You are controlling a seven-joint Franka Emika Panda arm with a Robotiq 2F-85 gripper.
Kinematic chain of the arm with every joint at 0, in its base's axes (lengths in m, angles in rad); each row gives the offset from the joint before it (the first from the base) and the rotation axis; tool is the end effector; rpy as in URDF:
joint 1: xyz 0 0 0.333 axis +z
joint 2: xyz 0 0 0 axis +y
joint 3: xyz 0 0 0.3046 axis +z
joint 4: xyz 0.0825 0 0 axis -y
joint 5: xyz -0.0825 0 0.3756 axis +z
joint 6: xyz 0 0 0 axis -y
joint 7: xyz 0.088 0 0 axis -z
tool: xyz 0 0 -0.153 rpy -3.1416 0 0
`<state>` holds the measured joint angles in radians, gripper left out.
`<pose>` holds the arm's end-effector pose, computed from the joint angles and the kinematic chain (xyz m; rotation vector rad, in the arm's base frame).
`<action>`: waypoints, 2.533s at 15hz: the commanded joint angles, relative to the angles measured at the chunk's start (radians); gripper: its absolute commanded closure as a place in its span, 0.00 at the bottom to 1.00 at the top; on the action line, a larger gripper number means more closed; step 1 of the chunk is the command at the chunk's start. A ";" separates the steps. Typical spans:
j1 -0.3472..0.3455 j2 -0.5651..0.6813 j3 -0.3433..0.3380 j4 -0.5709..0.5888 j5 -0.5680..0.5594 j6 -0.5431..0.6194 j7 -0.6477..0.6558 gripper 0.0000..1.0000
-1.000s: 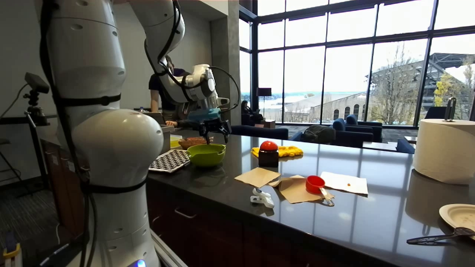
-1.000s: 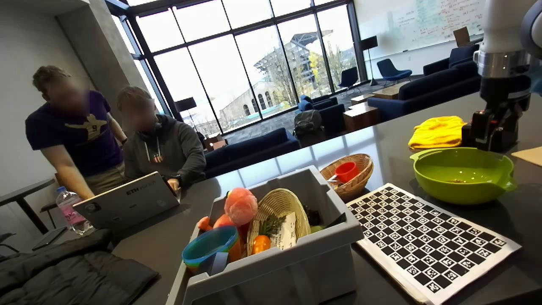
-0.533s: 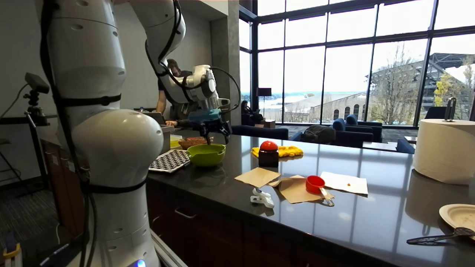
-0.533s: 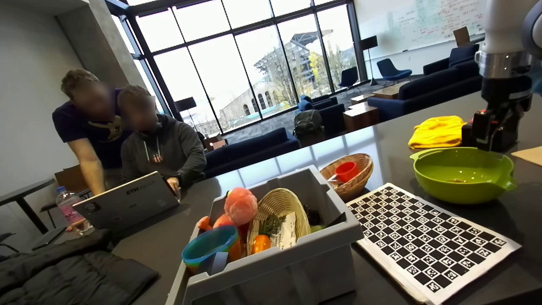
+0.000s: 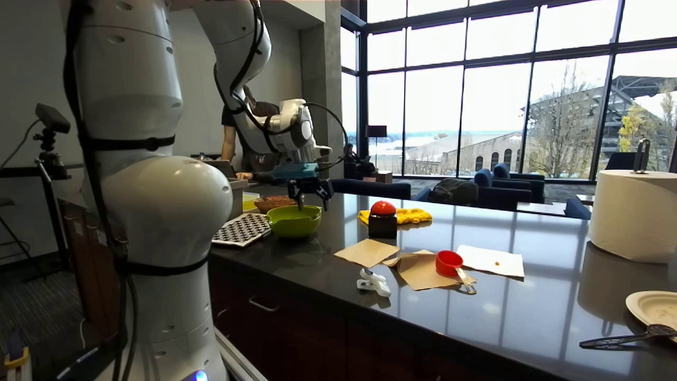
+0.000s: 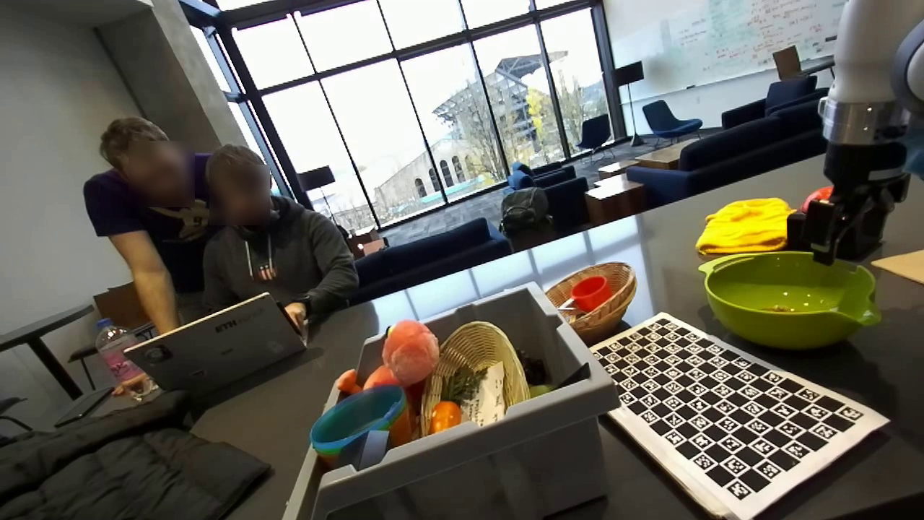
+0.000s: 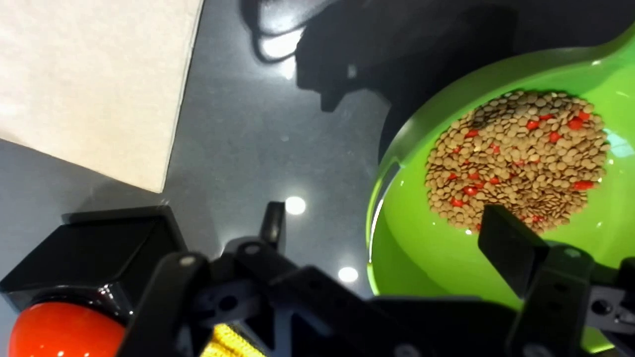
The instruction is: Move the green bowl to the right
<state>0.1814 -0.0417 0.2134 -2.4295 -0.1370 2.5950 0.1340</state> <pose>0.4661 0.1931 0.2913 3.0345 0.5699 0.3445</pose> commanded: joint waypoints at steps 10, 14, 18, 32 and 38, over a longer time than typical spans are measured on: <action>0.001 0.100 -0.011 0.037 0.130 0.025 -0.057 0.00; -0.001 0.123 -0.017 0.050 0.141 0.019 -0.062 0.00; 0.000 0.140 -0.020 0.066 0.137 0.013 -0.064 0.32; -0.002 0.142 -0.026 0.084 0.148 0.022 -0.069 0.98; -0.006 0.135 -0.025 0.089 0.163 0.005 -0.088 0.98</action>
<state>0.1819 0.1014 0.1904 -2.3496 -0.0100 2.6187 0.0843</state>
